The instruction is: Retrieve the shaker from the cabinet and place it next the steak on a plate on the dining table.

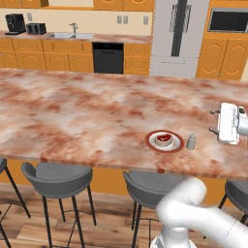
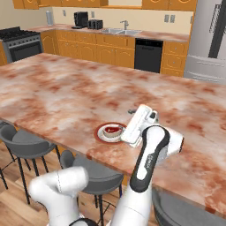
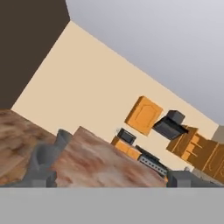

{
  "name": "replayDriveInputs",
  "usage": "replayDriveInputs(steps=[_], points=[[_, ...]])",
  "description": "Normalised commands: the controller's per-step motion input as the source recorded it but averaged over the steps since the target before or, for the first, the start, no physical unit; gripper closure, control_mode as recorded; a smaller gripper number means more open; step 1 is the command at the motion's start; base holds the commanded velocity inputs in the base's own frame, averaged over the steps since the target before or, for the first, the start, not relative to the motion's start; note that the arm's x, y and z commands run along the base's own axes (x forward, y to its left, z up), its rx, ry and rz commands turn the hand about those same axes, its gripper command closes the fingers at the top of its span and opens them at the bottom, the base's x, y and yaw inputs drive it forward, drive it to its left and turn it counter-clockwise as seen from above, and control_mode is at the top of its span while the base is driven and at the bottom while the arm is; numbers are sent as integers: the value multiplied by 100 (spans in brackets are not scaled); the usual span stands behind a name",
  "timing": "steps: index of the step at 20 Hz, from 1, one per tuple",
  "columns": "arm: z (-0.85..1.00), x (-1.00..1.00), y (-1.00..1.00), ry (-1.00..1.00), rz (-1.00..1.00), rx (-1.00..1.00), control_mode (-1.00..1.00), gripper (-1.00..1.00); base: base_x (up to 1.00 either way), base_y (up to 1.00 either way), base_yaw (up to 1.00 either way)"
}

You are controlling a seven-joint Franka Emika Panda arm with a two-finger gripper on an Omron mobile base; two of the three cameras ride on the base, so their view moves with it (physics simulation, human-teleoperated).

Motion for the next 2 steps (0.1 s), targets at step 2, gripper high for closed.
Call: replayDriveInputs(steps=[2], points=[[53,-99,100,-16,-3,-17,-100,-100,0,0,0]])
